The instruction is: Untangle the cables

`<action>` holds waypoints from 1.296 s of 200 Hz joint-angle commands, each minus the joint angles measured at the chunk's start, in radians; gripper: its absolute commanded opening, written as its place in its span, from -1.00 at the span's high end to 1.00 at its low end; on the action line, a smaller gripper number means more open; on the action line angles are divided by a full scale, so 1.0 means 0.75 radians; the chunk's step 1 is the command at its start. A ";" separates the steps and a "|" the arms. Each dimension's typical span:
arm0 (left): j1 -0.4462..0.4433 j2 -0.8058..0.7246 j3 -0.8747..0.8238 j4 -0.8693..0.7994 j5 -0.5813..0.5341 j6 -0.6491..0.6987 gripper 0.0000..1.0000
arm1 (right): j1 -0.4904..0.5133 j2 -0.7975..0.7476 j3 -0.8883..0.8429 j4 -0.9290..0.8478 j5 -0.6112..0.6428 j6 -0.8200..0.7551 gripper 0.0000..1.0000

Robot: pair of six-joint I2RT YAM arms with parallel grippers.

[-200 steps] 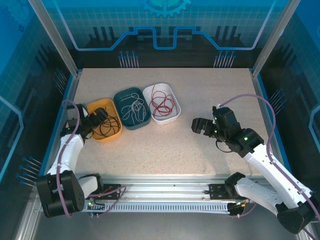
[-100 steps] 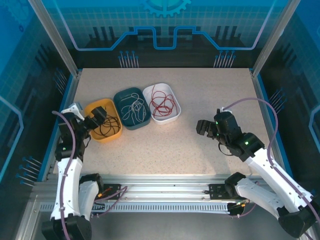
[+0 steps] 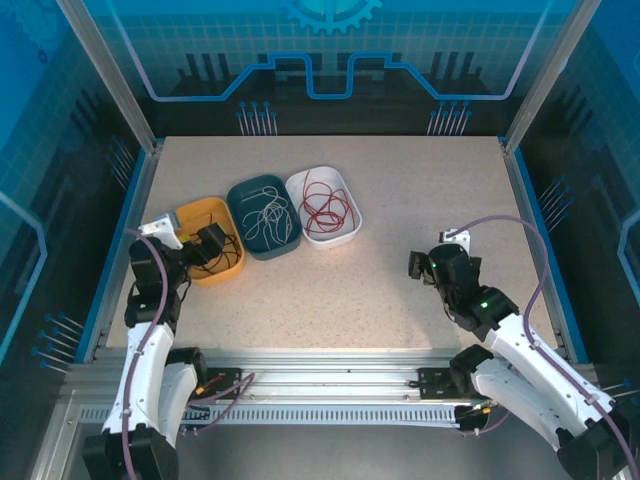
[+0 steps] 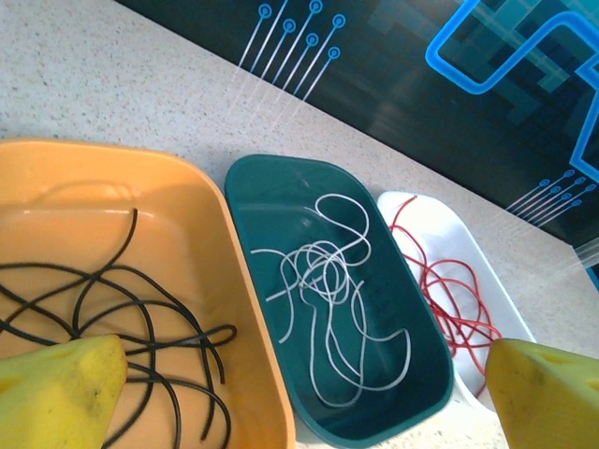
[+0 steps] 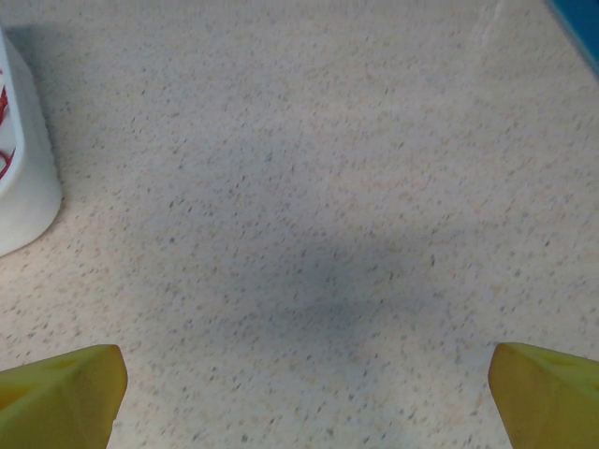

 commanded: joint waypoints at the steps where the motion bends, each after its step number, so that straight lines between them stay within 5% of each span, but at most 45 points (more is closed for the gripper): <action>1: -0.013 0.021 -0.065 0.188 -0.042 0.094 -0.99 | -0.026 -0.019 -0.041 0.206 0.107 -0.164 -0.99; 64: -0.012 0.266 -0.179 0.573 -0.094 0.257 -0.98 | -0.077 -0.039 -0.332 0.807 0.108 -0.513 -0.99; 135: -0.035 0.478 -0.274 0.885 -0.066 0.382 -0.99 | -0.307 0.079 -0.360 0.953 -0.048 -0.530 -0.99; 259: -0.056 1.120 -0.295 1.671 -0.023 0.310 -0.98 | -0.468 0.298 -0.434 1.287 -0.195 -0.558 -0.99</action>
